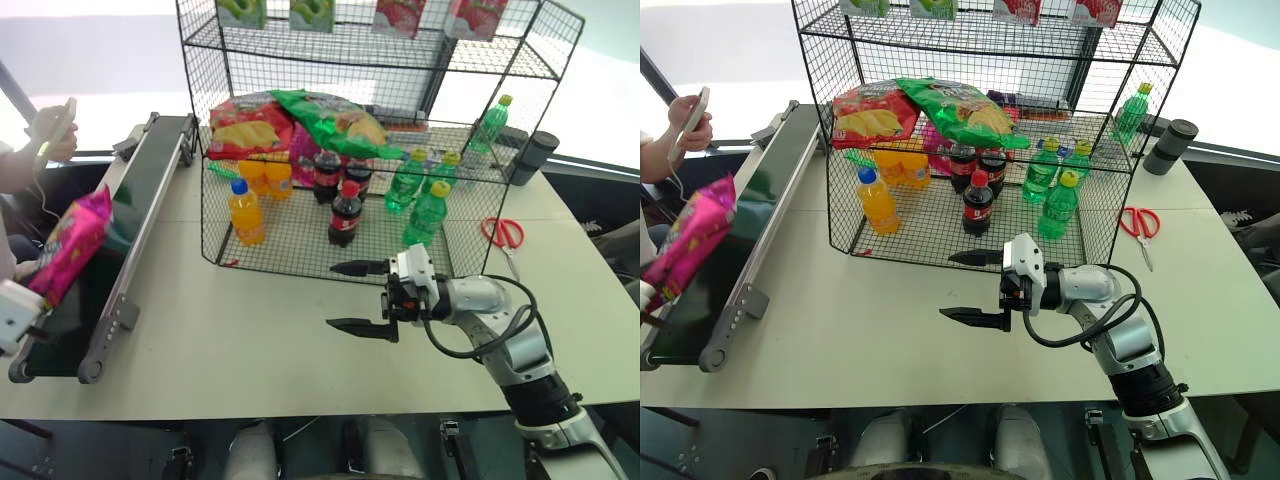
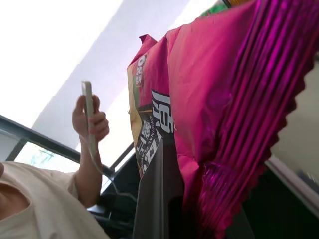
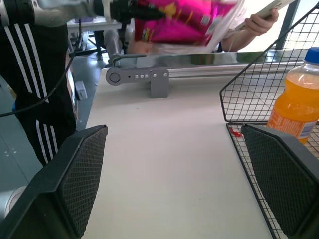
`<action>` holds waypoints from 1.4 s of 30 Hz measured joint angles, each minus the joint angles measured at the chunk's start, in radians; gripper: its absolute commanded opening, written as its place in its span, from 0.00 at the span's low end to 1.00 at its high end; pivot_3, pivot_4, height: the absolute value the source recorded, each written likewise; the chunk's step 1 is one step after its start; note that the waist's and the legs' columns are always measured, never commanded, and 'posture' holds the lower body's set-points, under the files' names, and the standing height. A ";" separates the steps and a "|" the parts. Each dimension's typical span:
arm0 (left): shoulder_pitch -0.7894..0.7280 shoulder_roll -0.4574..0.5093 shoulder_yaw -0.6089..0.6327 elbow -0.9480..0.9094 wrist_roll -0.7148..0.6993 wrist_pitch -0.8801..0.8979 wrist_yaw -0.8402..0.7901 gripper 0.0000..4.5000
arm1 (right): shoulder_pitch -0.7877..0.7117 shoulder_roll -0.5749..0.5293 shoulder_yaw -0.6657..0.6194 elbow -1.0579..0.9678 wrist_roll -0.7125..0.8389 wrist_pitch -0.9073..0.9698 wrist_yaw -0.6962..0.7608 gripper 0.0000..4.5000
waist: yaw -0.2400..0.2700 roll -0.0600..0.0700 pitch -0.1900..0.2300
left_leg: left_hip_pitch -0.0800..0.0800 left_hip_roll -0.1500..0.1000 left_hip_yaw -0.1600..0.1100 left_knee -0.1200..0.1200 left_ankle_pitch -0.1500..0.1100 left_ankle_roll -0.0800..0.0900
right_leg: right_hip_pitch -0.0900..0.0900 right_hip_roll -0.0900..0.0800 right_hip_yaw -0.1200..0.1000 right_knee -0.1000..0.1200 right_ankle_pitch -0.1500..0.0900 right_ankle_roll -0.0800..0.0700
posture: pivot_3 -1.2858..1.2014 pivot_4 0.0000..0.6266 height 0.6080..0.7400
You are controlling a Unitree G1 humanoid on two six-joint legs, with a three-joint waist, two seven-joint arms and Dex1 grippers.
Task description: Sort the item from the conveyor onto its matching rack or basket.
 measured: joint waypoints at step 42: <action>-0.354 -0.177 -0.290 -0.532 -1.361 1.221 -0.182 0.00 | 0.007 -0.103 -0.162 -0.202 0.662 0.785 -0.122 0.88 | 0.004 0.001 -0.001 | 0.000 -0.004 -0.006 0.000 0.002 -0.002 | 0.004 0.004 0.002 -0.002 0.000 -0.001 | 0.52 0.24 0.90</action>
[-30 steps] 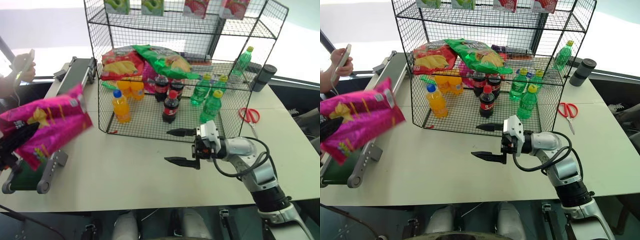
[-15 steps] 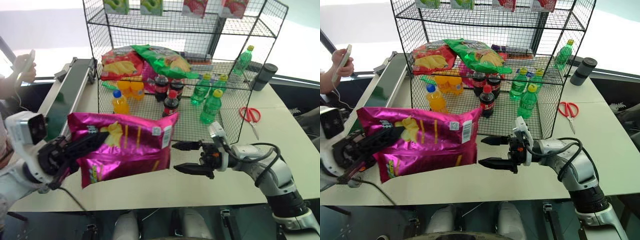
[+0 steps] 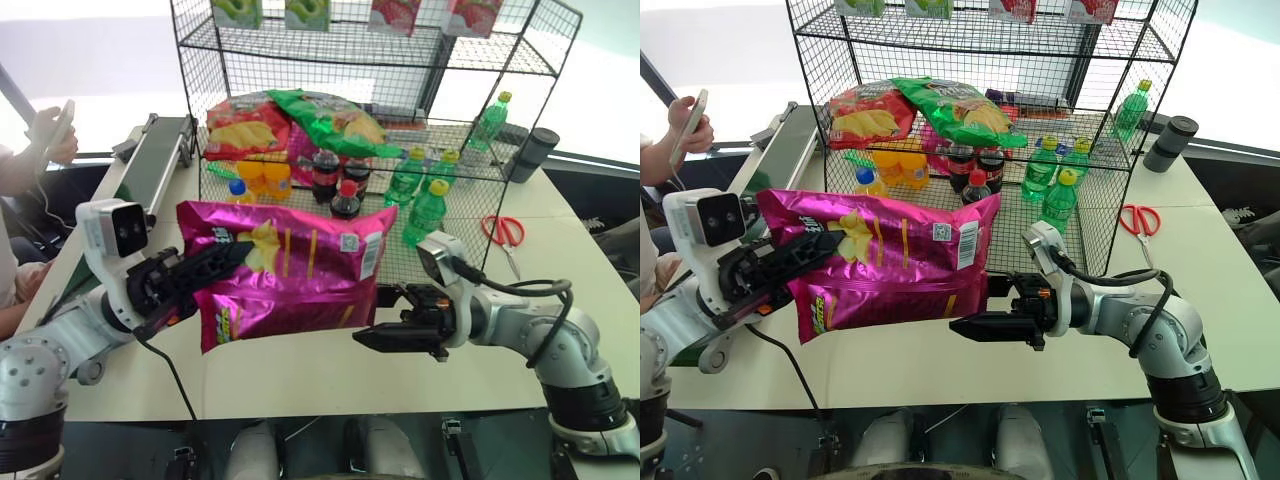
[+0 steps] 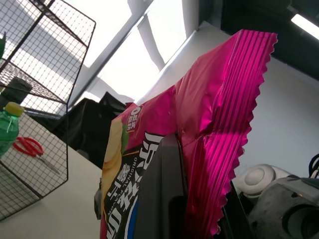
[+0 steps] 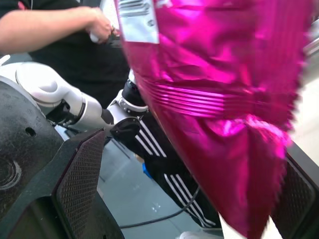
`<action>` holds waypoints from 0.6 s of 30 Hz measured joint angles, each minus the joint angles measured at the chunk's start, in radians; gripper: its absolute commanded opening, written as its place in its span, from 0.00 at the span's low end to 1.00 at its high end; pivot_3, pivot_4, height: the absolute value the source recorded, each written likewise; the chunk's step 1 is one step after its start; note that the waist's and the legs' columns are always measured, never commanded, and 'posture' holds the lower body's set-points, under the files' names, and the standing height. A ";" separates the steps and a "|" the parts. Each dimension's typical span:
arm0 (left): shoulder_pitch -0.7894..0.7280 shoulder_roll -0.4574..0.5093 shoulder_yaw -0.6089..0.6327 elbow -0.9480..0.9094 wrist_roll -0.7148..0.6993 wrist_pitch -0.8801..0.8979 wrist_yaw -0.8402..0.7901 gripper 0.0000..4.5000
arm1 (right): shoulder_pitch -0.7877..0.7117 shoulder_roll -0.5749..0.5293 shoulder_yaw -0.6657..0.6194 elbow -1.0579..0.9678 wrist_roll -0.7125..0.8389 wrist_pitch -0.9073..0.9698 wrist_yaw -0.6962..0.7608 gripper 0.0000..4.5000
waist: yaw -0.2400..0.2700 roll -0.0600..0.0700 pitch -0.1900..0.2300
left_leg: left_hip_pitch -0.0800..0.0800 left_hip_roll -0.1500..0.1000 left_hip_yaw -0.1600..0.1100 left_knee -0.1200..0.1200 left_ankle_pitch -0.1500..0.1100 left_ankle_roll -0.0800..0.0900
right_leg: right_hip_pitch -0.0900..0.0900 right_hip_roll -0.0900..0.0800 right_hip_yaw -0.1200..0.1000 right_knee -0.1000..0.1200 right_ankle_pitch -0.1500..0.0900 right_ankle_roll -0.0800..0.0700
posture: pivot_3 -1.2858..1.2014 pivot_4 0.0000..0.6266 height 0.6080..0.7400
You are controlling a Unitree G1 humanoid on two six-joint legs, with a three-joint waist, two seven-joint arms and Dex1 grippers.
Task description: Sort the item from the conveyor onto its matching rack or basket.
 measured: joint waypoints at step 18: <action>0.053 -0.019 0.033 0.033 0.292 -0.061 -0.106 0.71 | 0.058 -0.054 0.070 0.003 -0.225 -0.140 0.067 0.03 | 0.001 0.000 0.000 | -0.001 0.000 0.000 0.000 0.000 0.000 | -0.001 0.000 0.000 0.000 0.000 0.000 | 0.52 0.24 0.90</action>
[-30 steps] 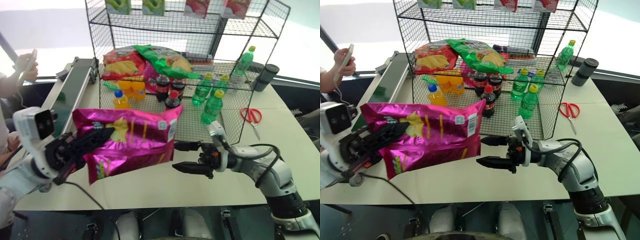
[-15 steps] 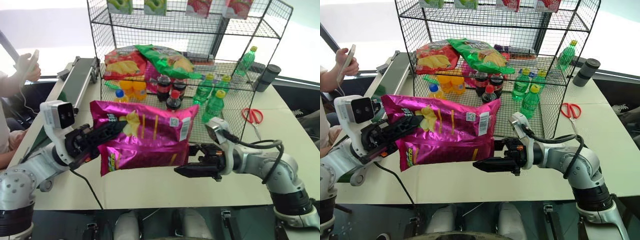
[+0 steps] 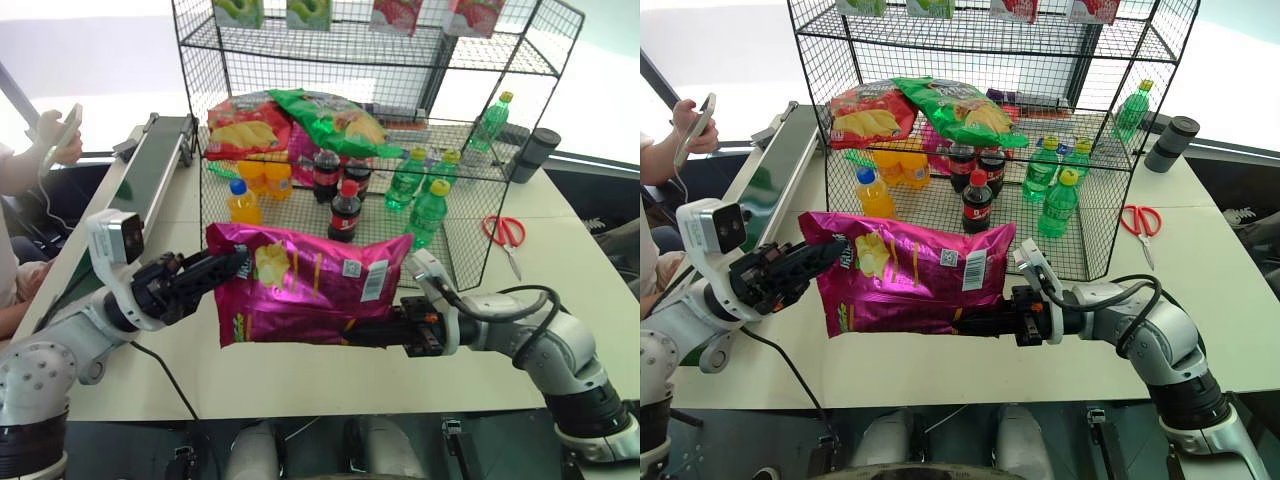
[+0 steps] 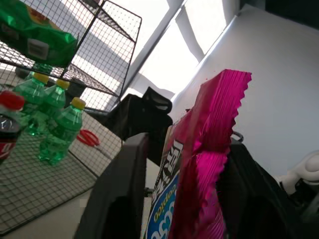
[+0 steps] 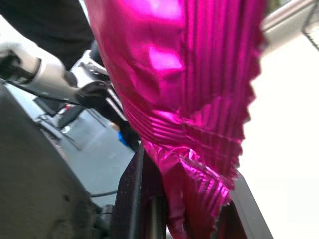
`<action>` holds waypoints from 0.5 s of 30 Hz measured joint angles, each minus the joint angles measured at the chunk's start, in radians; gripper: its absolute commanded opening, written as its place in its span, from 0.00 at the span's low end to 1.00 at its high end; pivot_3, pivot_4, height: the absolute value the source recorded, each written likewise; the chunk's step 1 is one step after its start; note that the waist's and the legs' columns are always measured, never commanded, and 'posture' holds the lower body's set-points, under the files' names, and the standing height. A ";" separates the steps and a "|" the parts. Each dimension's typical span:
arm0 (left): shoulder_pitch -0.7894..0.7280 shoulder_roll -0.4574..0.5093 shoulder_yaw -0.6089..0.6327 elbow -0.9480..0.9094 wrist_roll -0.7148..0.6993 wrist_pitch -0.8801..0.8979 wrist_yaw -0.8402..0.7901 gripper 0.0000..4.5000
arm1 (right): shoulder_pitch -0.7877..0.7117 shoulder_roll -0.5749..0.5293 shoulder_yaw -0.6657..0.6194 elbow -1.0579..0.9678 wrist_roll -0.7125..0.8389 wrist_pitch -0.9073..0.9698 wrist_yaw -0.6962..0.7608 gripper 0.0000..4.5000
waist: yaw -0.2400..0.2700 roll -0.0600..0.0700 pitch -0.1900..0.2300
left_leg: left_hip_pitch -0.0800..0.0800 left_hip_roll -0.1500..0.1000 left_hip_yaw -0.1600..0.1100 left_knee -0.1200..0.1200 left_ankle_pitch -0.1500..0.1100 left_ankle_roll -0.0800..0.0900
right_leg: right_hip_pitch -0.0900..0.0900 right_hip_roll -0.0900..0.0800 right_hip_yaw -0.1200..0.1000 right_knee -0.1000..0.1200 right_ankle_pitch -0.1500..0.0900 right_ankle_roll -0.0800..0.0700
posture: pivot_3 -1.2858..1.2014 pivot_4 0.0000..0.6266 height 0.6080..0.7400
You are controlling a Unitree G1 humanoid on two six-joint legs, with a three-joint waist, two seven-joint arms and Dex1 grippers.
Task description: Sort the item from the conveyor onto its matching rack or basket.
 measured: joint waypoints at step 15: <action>-0.014 -0.041 -0.065 0.146 0.447 -0.275 -0.232 1.00 | 0.296 -0.043 -0.430 -0.169 -0.220 -0.401 -0.145 0.03 | 0.024 0.001 0.001 | -0.001 0.000 0.001 0.000 -0.001 0.002 | 0.000 -0.001 0.000 -0.002 -0.001 -0.002 | 0.52 0.24 0.90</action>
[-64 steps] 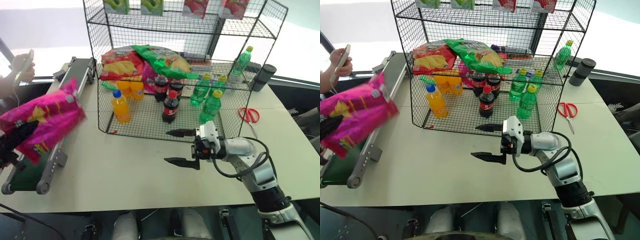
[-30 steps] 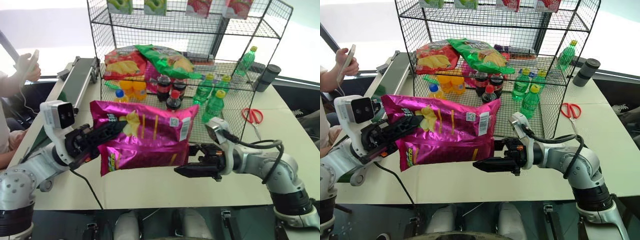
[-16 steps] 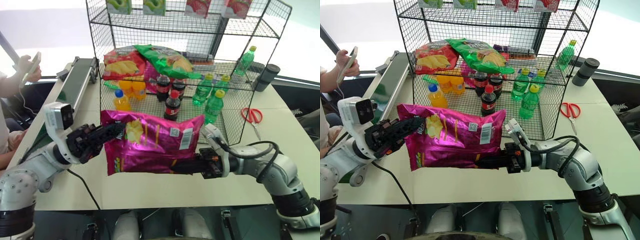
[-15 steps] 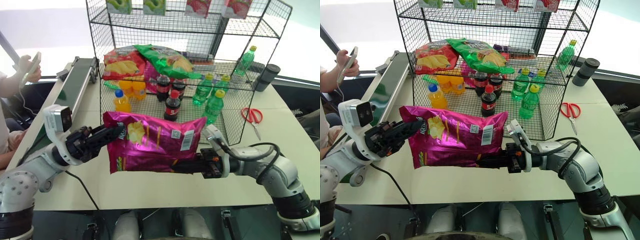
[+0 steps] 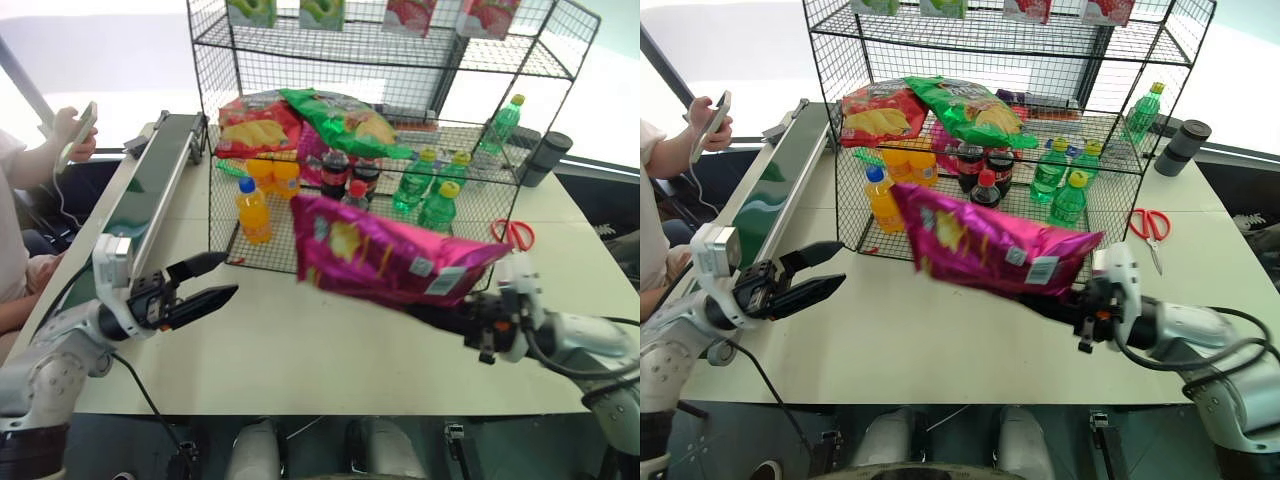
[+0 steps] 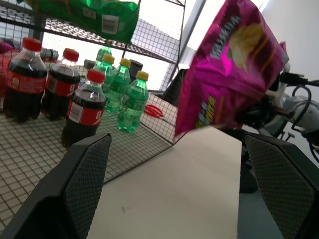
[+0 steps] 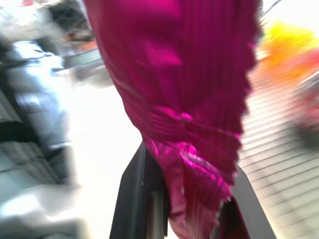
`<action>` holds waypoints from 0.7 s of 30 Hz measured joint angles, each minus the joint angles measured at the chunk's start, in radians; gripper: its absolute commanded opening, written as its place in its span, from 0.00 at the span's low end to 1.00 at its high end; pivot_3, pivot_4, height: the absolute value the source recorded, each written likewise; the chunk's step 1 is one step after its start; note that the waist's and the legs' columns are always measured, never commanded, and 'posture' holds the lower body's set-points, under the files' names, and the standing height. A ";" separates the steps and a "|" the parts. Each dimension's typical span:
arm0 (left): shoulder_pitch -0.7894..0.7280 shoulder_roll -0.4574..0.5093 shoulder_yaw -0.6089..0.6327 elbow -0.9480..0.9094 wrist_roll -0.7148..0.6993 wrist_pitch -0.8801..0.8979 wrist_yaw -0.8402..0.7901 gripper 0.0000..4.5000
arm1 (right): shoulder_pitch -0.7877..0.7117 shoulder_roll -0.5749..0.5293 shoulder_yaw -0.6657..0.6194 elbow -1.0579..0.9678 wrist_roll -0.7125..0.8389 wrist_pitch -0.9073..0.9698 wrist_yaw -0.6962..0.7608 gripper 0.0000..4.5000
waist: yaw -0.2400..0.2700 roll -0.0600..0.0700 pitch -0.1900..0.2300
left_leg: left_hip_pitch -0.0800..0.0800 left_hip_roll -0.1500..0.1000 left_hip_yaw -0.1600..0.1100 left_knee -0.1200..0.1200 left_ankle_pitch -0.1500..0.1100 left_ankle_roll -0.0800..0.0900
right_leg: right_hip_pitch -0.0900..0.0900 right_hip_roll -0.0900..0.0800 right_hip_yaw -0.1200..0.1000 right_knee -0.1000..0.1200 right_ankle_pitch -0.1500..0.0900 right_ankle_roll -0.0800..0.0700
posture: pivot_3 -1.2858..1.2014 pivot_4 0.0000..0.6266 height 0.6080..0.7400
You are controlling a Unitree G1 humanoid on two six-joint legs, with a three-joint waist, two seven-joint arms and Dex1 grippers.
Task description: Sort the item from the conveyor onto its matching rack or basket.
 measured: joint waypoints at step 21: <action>-0.163 -0.177 -0.153 0.041 0.240 -0.172 0.054 1.00 | -0.313 -0.084 0.042 0.438 -0.928 -0.666 -0.527 0.03 | -0.025 0.001 0.001 | 0.001 0.000 0.001 0.000 0.005 -0.009 | 0.000 0.001 0.000 0.003 0.001 0.004 | 0.52 0.24 0.90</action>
